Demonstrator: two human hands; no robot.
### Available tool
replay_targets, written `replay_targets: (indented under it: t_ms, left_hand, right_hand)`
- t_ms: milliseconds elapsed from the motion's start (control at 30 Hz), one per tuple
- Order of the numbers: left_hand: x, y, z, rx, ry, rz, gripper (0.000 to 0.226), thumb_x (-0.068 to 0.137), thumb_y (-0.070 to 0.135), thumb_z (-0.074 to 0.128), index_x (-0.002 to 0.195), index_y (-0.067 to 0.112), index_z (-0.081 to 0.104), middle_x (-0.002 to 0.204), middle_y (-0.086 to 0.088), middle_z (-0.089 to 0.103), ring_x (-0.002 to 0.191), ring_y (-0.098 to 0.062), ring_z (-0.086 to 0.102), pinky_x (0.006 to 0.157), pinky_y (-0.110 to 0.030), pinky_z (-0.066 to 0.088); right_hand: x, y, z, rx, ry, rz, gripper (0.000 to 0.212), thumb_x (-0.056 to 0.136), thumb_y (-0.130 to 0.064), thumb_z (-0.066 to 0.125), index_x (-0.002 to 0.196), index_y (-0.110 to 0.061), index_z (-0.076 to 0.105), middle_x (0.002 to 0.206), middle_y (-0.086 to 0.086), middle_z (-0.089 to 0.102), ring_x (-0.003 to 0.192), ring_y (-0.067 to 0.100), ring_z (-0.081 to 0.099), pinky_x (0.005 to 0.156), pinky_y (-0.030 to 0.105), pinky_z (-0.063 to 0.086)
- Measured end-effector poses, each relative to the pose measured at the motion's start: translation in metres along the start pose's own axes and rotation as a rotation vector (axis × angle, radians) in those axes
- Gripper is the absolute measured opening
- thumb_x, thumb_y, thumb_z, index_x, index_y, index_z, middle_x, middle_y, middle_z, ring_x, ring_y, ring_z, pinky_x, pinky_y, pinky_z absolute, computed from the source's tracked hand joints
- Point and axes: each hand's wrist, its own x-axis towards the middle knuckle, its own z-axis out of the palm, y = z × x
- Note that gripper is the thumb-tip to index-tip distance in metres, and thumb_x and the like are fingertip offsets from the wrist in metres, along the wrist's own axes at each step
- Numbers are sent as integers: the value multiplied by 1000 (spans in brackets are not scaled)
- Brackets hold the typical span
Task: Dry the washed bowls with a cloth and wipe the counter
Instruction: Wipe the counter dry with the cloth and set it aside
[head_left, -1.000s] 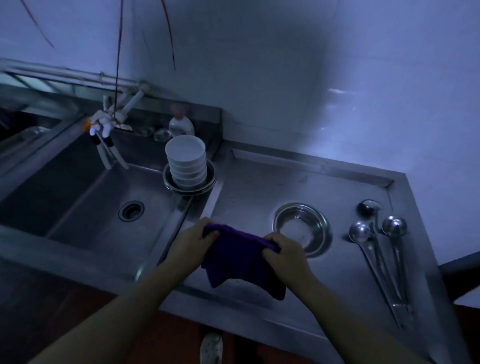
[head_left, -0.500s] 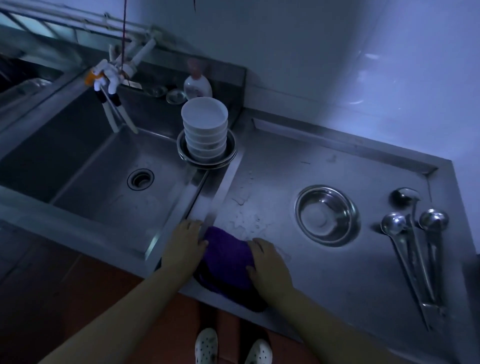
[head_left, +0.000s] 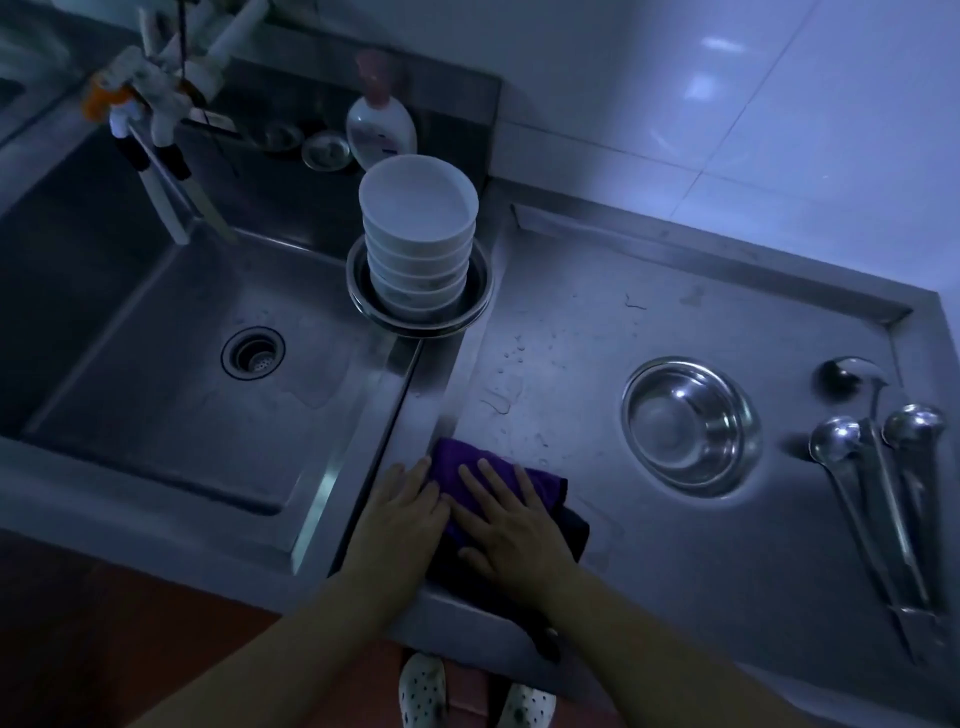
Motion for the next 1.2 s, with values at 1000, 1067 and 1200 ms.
replay_targets:
  t_ms: [1000, 1067, 1200]
  left_hand:
    - [38, -9, 18, -16, 364, -311, 36, 72, 13, 42, 86, 2, 73, 92, -16, 71, 88, -27, 47, 77, -37, 39]
    - [15, -10, 20, -35, 373, -351, 34, 71, 13, 44, 84, 3, 74, 88, -13, 71, 87, -26, 46, 74, -36, 35]
    - [2, -16, 17, -95, 406, -452, 40, 72, 16, 43, 95, 2, 73, 94, -11, 69, 89, -25, 47, 77, -35, 35]
  right_hand:
    - [75, 49, -6, 39, 142, -190, 78, 81, -59, 49, 148, -27, 24, 153, 13, 28, 141, 33, 26, 109, 59, 21]
    - [66, 29, -3, 68, 158, -207, 75, 79, -60, 45, 146, -30, 28, 153, 11, 30, 140, 33, 27, 111, 62, 22]
    - [82, 15, -11, 103, 194, -172, 65, 85, -63, 34, 141, -29, 40, 150, 7, 37, 139, 33, 30, 107, 66, 25]
